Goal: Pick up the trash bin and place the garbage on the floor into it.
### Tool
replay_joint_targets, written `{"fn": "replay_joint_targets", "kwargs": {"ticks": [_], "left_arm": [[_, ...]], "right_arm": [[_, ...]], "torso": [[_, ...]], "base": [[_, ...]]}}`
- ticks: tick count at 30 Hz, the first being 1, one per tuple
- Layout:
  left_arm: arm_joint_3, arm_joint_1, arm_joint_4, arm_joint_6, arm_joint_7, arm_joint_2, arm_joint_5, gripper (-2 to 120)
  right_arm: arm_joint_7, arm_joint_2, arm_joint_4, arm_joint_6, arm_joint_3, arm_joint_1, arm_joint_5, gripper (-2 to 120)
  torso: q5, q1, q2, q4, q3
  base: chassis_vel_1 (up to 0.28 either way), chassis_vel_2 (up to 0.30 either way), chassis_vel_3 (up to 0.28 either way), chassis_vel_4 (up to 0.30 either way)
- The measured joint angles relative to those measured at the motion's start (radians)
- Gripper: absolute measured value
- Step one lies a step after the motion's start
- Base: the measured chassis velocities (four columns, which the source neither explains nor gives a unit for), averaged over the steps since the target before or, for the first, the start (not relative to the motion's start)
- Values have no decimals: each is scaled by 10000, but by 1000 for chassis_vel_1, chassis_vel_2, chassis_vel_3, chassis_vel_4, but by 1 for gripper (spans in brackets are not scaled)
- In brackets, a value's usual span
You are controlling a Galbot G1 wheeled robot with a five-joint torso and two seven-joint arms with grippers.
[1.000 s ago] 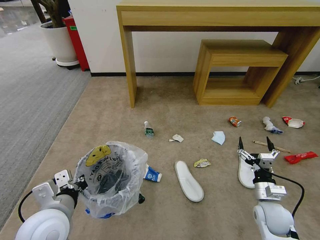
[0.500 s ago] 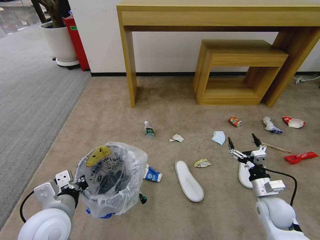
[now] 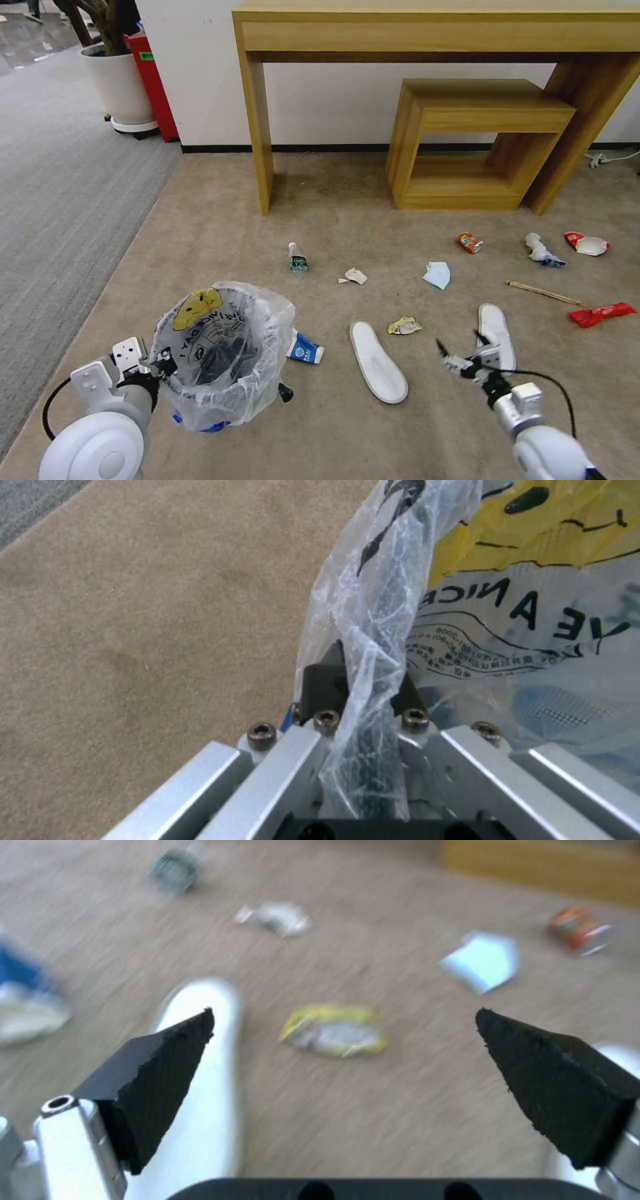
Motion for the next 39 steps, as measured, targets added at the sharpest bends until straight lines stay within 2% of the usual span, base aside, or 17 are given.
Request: {"fn": "replay_joint_targets", "kwargs": {"ticks": [1,3,16,27,39], "left_arm": [[-10,7,2,-10,7,-12,6,1],[-26,10,2,-27,11,-42,18,1],[-103,54,32,-83,15,-64,67,1],[-102,58,80,-125,17,-98,109,1],[-102,-13,212,-165,19,-99,114,1]], "right_arm": [[-239,-72,-461,229,-663,141,-18,100],[-708,-72,-1026,662,-1219,340,-174,100],[-902,308,-2608,1047,-2830,1603,-805,97],[-973,598,-4209,1364,-3786,3037,-831,97],[-880,1183,-5154,1521,-4667,3709,-894,95]], "torso": [[1,0,0,0,1],[1,0,0,-1,0],[-1,0,0,-1,0],[0,0,0,-2,0],[0,0,0,-2,0]], "base": [[0,0,0,0],[0,0,0,0],[0,0,0,0],[0,0,0,0],[0,0,0,0]]}}
